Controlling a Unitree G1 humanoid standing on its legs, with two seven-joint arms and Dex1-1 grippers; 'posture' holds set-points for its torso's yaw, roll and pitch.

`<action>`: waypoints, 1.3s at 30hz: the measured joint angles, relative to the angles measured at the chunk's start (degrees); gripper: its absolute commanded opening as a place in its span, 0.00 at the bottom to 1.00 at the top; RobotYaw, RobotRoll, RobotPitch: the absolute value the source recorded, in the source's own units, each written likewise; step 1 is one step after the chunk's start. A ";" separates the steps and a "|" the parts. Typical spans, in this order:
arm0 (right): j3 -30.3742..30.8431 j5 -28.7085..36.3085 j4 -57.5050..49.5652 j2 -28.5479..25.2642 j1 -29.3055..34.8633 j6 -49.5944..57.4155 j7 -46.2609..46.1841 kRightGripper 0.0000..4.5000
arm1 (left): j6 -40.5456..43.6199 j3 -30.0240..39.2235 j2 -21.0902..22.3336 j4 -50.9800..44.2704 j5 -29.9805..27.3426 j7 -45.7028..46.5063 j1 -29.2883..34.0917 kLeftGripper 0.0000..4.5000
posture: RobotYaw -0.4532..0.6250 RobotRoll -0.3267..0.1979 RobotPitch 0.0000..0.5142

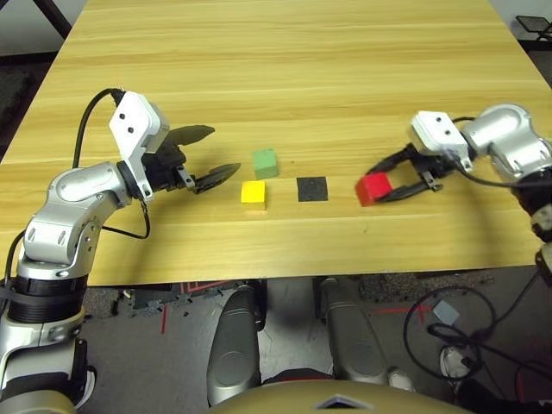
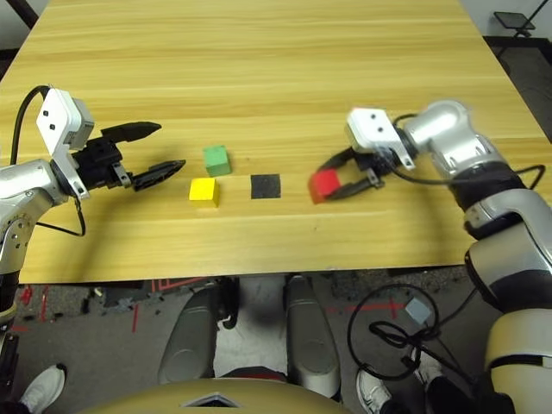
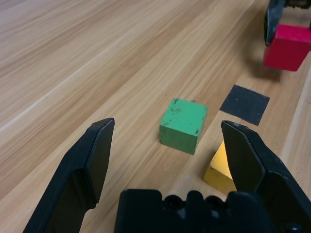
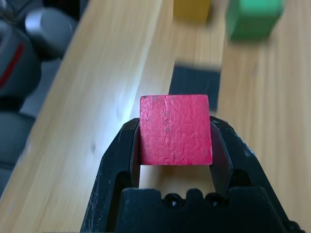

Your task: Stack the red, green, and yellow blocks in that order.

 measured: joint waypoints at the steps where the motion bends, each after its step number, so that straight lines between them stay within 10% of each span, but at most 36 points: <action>1: -0.63 -0.68 -1.67 0.68 0.05 1.50 -0.32 0.45 | 0.04 -0.11 -0.01 0.00 0.00 0.03 -0.10 1.00 | 0.78 0.51 0.43; 19: -7.35 -18.92 -3.34 11.49 3.46 5.42 -8.97 0.45 | 0.23 -2.36 -2.06 0.13 1.85 1.83 -4.24 1.00 | 0.83 0.51 0.45; 36: -11.26 -21.18 -3.91 13.89 5.70 7.94 -8.77 0.45 | 1.34 -2.53 -2.11 0.11 1.85 2.19 -4.73 1.00 | 0.83 0.52 0.47; 39: -11.40 -21.18 -5.07 13.94 7.12 9.57 -8.10 0.77 | 1.54 -3.28 -2.13 0.11 1.85 1.72 -5.70 1.00 | 0.82 0.53 0.47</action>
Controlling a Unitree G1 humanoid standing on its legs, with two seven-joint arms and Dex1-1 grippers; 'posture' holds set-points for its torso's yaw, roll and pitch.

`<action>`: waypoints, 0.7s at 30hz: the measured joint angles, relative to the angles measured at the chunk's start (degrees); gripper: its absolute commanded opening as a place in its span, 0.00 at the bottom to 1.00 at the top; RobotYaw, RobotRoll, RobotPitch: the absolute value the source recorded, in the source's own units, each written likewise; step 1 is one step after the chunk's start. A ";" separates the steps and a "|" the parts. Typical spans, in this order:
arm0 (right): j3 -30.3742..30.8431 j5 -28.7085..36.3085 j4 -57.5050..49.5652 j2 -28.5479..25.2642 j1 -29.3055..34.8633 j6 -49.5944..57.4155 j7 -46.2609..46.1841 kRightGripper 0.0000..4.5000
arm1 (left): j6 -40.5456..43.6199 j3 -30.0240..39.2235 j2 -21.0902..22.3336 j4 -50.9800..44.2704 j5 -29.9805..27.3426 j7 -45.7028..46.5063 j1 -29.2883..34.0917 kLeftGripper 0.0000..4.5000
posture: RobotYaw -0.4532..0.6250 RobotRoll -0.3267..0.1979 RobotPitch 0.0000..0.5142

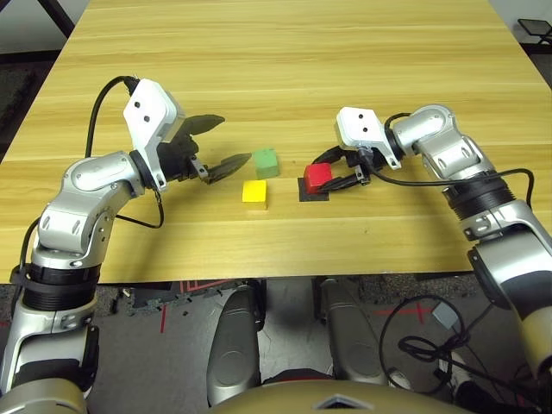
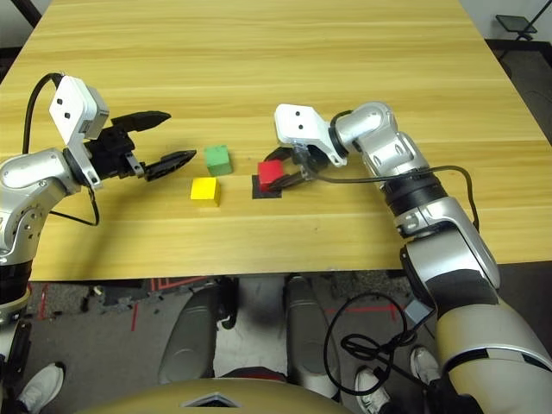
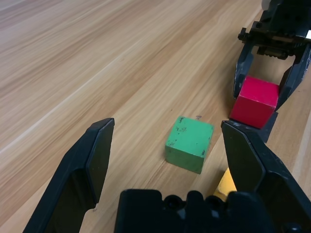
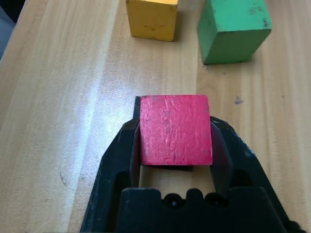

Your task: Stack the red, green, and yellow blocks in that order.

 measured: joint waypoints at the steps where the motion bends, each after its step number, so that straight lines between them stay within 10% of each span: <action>1: -0.03 0.08 -0.02 0.11 0.50 0.51 0.28 0.85 | 0.05 -0.14 0.00 0.02 0.00 -0.20 -0.36 1.00 | 0.82 0.53 0.47; 3: -0.54 0.85 -0.05 0.79 0.83 1.63 1.20 1.00 | 0.36 -0.39 0.04 0.06 0.00 -1.06 -1.22 1.00 | 0.82 0.54 0.47; 21: -12.62 4.57 15.81 -2.59 -11.84 -2.35 4.95 1.00 | -1.78 -14.64 0.90 18.59 11.94 -14.65 -18.62 1.00 | 0.72 0.59 0.43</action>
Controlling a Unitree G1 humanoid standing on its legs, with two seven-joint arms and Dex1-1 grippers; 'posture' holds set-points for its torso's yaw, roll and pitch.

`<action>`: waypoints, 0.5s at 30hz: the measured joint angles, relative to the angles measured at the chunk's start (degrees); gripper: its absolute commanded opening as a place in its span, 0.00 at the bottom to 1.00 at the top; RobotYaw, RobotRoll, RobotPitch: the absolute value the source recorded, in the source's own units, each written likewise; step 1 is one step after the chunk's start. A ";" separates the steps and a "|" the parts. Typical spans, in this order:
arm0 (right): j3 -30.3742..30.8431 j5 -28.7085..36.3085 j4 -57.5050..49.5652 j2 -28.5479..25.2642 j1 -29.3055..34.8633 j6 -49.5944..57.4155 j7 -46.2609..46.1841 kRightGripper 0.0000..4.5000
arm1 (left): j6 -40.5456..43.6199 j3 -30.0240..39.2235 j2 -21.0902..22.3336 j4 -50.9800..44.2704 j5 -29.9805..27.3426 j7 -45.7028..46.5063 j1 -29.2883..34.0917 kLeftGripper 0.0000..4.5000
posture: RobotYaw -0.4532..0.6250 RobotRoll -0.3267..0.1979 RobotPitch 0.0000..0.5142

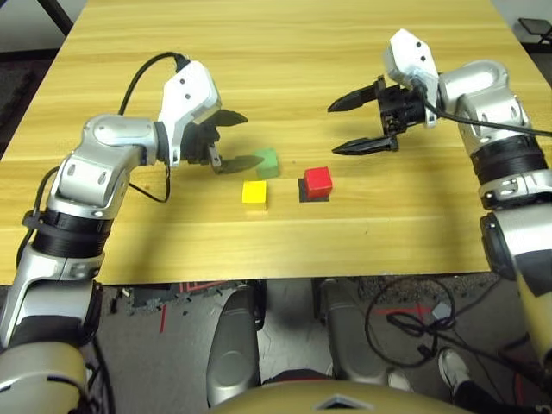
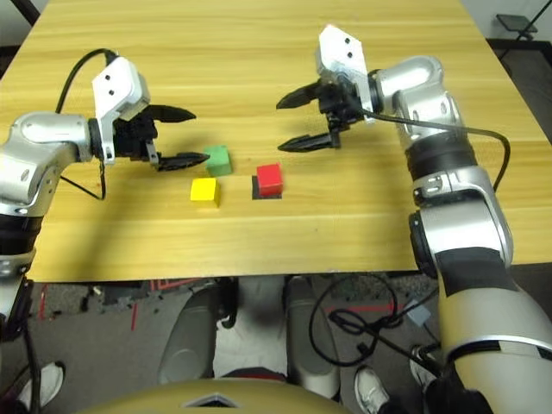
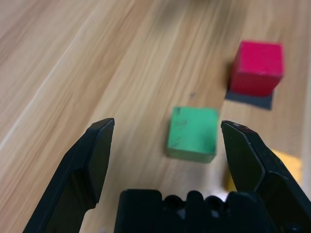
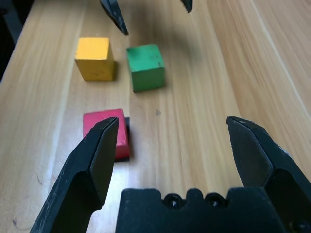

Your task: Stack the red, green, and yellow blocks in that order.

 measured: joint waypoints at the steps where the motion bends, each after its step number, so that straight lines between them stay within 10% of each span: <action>1: -0.25 0.04 -0.30 -0.03 0.24 0.23 -0.11 1.00 | -0.46 -0.57 -0.39 0.68 0.49 -0.27 -0.16 1.00 | 0.72 0.59 0.43; 15: -2.43 1.28 -9.60 -0.44 4.84 6.75 -3.08 1.00 | -3.29 -3.41 -4.61 5.49 6.07 -2.89 -2.03 1.00 | 0.68 0.61 0.43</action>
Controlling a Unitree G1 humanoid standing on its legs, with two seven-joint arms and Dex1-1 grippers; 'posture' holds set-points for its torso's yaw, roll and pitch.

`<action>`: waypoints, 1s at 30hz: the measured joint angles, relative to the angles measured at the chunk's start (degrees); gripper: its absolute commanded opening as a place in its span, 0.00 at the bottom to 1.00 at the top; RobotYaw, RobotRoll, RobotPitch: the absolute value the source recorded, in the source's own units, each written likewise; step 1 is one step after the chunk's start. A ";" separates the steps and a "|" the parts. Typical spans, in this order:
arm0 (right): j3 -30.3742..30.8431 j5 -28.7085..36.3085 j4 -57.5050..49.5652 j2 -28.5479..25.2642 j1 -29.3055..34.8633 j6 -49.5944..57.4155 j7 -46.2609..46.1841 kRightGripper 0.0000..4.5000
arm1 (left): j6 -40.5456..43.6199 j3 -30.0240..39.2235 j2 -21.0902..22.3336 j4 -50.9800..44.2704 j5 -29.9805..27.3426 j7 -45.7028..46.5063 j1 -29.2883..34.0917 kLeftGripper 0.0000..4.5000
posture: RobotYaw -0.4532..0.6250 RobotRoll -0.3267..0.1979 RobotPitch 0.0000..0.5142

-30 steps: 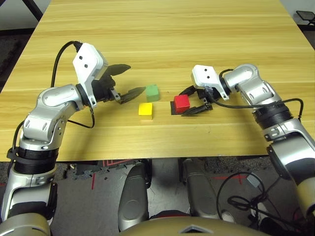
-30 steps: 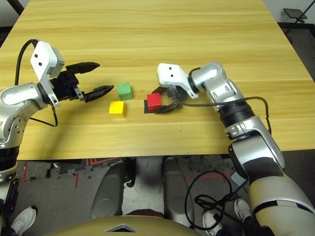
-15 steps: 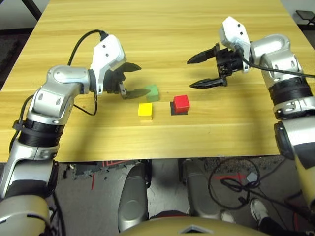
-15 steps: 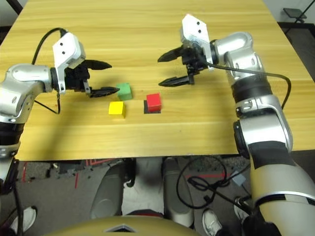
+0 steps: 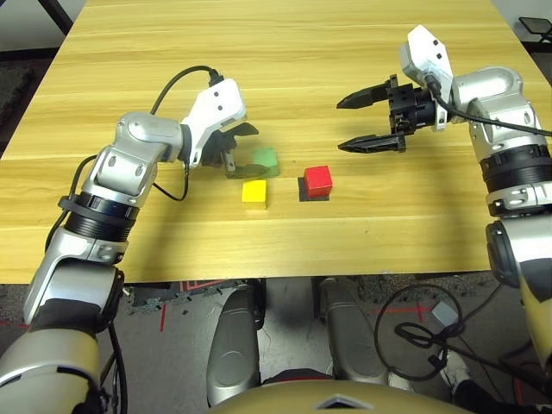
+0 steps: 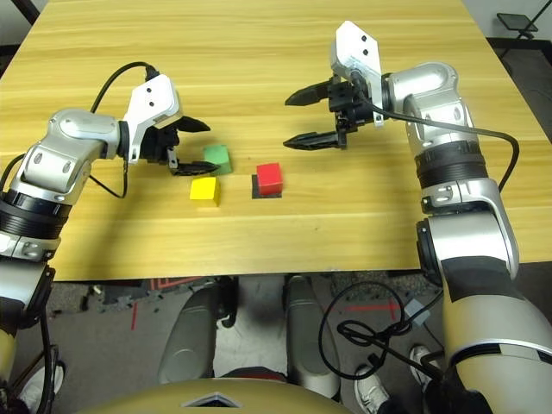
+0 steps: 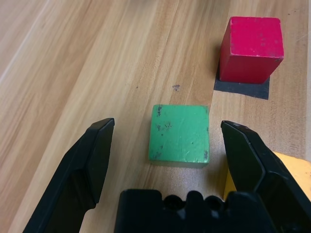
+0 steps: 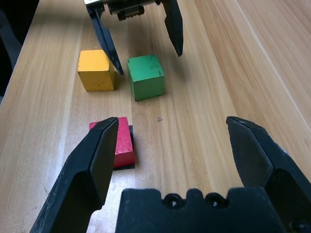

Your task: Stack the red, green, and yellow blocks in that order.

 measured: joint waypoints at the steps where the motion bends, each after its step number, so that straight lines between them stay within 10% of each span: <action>1: 0.00 0.00 -0.47 -0.01 0.43 0.41 -0.11 1.00 | -0.14 -0.12 -0.06 0.24 0.38 -0.10 0.00 1.00 | 0.68 0.61 0.44; 12: -0.16 0.96 -2.00 -0.07 0.98 2.25 -1.32 1.00 | -1.64 -0.55 -2.05 3.58 2.78 -0.65 0.00 1.00 | 0.67 0.60 0.44; 21: -0.17 0.97 -1.95 -0.06 0.98 2.31 -2.06 1.00 | -2.35 -1.15 -4.69 5.65 3.15 -1.52 -0.19 0.46 | 0.67 0.60 0.43; 30: -0.73 0.94 -0.29 -1.23 2.22 0.26 -2.40 1.00 | 8.17 -0.94 -5.20 0.35 2.31 -1.51 -6.18 0.46 | 0.68 0.67 0.45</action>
